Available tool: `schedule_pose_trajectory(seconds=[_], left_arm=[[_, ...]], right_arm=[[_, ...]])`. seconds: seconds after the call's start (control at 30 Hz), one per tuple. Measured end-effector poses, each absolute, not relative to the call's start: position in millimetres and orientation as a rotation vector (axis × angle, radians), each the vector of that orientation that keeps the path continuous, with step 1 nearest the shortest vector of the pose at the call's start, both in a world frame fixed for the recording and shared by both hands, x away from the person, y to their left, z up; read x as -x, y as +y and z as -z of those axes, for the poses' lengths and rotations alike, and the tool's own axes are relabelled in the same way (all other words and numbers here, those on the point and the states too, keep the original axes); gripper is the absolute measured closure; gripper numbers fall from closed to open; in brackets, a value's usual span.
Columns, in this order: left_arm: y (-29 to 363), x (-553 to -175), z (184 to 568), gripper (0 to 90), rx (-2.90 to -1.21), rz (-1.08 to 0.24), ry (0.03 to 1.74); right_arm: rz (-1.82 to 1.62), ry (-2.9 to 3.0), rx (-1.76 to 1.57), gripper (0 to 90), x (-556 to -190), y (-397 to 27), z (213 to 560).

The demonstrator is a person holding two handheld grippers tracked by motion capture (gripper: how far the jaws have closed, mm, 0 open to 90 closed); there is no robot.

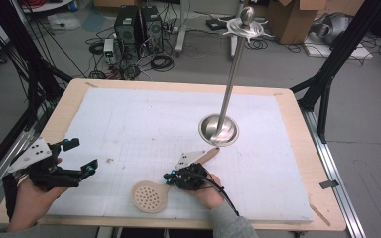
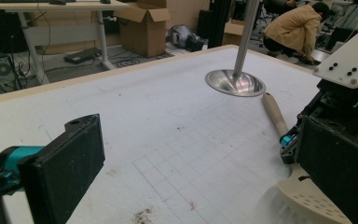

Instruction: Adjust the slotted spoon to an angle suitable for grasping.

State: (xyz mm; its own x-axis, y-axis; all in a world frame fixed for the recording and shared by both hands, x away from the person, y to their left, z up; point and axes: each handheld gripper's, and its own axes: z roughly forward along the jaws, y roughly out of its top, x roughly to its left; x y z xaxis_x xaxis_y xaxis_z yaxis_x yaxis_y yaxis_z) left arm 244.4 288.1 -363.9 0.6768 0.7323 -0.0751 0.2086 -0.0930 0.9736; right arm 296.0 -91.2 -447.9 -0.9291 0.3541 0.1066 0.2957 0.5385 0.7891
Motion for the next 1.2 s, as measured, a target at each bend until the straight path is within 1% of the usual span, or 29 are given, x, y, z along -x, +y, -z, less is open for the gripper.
schedule_pose_trajectory(seconds=[0.37, 1.2], left_arm=[[284.7, -247.3, 364.1, 1.9, -1.647, -0.510, 0.772], [275.9, -255.2, 365.4, 1.9, -1.665, -0.487, 0.756]], right_arm=[[-1.366, 2.696, -0.588, 90.0, -289.5, -107.5, 447.9], [-1.373, 2.683, -0.667, 90.0, -271.1, -171.1, 448.1]])
